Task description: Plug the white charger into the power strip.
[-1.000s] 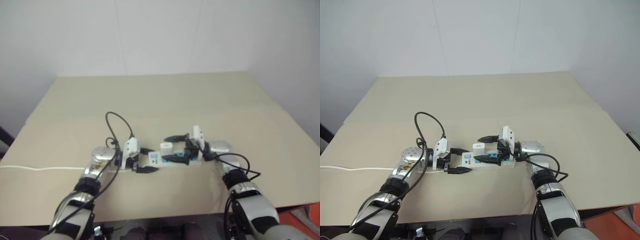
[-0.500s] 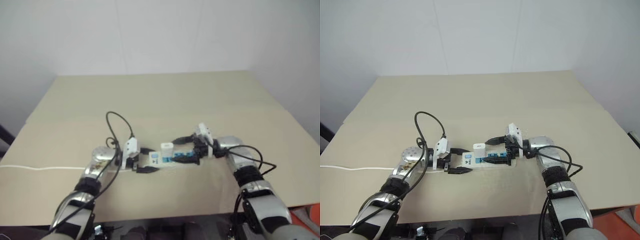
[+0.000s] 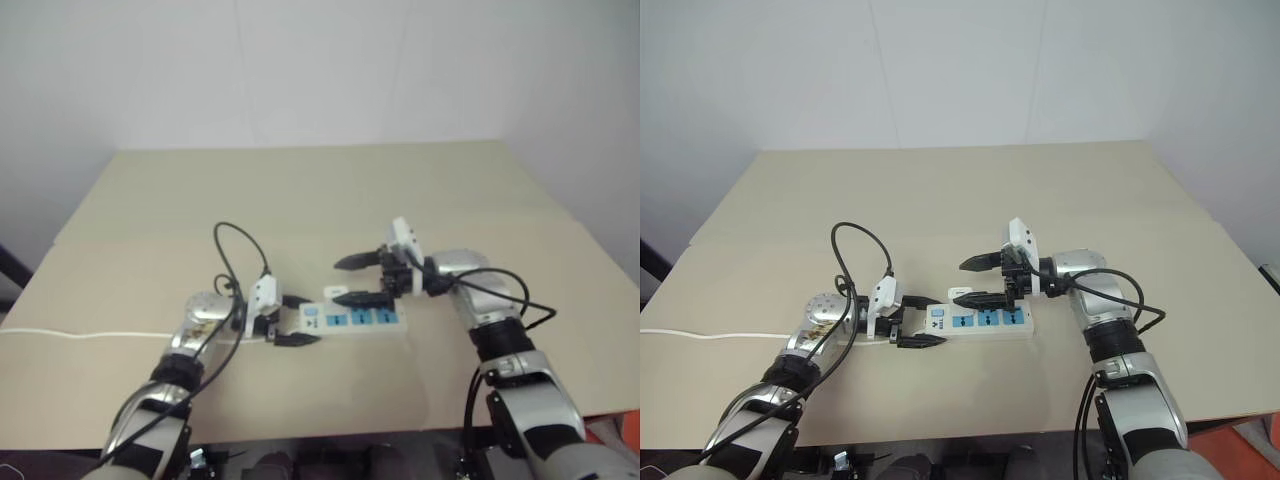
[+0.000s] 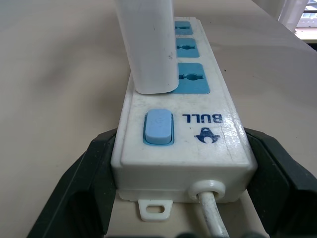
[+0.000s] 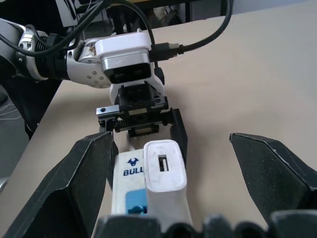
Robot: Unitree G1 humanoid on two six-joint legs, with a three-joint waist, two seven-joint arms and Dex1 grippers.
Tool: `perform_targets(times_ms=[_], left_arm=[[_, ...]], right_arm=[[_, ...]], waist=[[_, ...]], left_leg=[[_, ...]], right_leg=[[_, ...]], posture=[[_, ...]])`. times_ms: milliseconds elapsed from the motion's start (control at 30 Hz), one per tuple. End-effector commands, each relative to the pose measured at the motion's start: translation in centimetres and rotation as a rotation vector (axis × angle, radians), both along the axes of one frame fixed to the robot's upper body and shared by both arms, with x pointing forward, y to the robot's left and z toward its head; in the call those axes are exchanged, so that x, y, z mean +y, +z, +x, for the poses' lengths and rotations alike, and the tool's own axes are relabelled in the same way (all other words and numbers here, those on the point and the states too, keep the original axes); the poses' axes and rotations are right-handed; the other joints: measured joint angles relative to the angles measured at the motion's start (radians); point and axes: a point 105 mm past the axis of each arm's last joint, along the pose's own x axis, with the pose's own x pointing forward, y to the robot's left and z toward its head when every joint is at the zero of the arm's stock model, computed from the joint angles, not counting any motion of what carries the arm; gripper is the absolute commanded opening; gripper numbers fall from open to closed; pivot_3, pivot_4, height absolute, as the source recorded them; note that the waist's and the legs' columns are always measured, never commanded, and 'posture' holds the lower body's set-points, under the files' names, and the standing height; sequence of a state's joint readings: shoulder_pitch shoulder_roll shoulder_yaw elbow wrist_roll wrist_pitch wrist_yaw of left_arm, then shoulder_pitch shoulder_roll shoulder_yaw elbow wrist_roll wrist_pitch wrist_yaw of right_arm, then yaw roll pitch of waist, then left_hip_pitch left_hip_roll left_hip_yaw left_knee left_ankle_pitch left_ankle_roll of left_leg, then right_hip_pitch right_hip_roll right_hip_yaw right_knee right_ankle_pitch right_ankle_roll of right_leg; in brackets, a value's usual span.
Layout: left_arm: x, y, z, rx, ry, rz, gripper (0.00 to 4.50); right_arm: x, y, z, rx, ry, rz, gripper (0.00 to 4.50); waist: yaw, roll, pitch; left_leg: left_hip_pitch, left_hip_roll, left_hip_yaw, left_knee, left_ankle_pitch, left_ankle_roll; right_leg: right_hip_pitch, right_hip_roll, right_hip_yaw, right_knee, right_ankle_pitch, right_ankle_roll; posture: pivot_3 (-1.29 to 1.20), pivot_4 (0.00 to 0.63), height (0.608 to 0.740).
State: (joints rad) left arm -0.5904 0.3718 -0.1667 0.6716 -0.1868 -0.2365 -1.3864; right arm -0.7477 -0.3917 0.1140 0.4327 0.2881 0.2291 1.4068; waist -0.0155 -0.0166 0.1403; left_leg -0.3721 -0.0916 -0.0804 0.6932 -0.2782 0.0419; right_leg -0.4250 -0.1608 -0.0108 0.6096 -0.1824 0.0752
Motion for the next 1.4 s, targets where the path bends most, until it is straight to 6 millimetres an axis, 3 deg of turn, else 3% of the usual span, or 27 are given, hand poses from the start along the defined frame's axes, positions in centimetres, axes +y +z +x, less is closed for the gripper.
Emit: perform_targets(times_ms=[33, 200, 300, 567, 967, 1400], left_arm=[[-0.3, -0.7, -0.4, 0.017, -0.029, 0.033, 3.28], [-0.2, -0.6, -0.3, 0.017, -0.025, 0.034, 3.28], [-0.1, -0.7, -0.4, 0.016, -0.023, 0.036, 3.28], [-0.1, -0.7, -0.3, 0.013, -0.020, 0.037, 3.28], [-0.1, -0.7, -0.3, 0.010, -0.022, 0.040, 3.28], [-0.1, -0.7, -0.4, 0.010, -0.026, 0.037, 3.28]], right_arm=[[0.6, -0.2, -0.3, -0.009, 0.012, 0.009, 4.48], [0.9, -0.9, -0.1, 0.000, 0.003, 0.010, 4.48], [1.0, -0.8, 0.0, -0.006, -0.001, 0.024, 3.90], [0.9, -0.9, 0.0, -0.039, 0.004, 0.029, 1.17], [0.5, -1.9, -0.5, -0.155, 0.029, 0.035, 1.17], [0.4, -4.2, 0.1, -0.130, 0.015, -0.053, 1.17]], waist=[[0.000, 0.000, 0.000], [0.000, 0.000, 0.000], [0.000, 0.000, 0.000], [-0.001, 0.000, 0.000], [-0.001, 0.000, 0.000], [-0.003, 0.000, 0.000]], left_leg=[[0.000, 0.000, 0.000, 0.000, 0.000, 0.000], [0.000, 0.000, 0.000, 0.000, 0.000, 0.000], [0.000, 0.000, 0.000, 0.000, 0.000, 0.000], [0.000, 0.000, 0.000, 0.000, 0.000, 0.000], [0.000, 0.000, 0.000, 0.000, 0.000, 0.000], [0.003, 0.001, 0.000, 0.000, 0.000, 0.000]], right_leg=[[0.000, 0.000, 0.000, 0.000, 0.000, 0.000], [0.000, 0.000, 0.000, 0.000, 0.000, 0.000], [0.000, 0.000, 0.000, 0.000, 0.000, 0.000], [0.000, 0.000, 0.000, 0.000, 0.000, 0.000], [0.000, 0.000, 0.000, 0.000, 0.000, 0.000], [0.002, 0.001, 0.000, 0.000, 0.000, 0.000]], posture=[[0.00, 0.150, 0.740], [0.00, 0.150, 0.740], [0.00, 0.150, 0.740], [0.00, 0.150, 0.740], [0.00, 0.150, 0.740], [0.00, 0.150, 0.740]])
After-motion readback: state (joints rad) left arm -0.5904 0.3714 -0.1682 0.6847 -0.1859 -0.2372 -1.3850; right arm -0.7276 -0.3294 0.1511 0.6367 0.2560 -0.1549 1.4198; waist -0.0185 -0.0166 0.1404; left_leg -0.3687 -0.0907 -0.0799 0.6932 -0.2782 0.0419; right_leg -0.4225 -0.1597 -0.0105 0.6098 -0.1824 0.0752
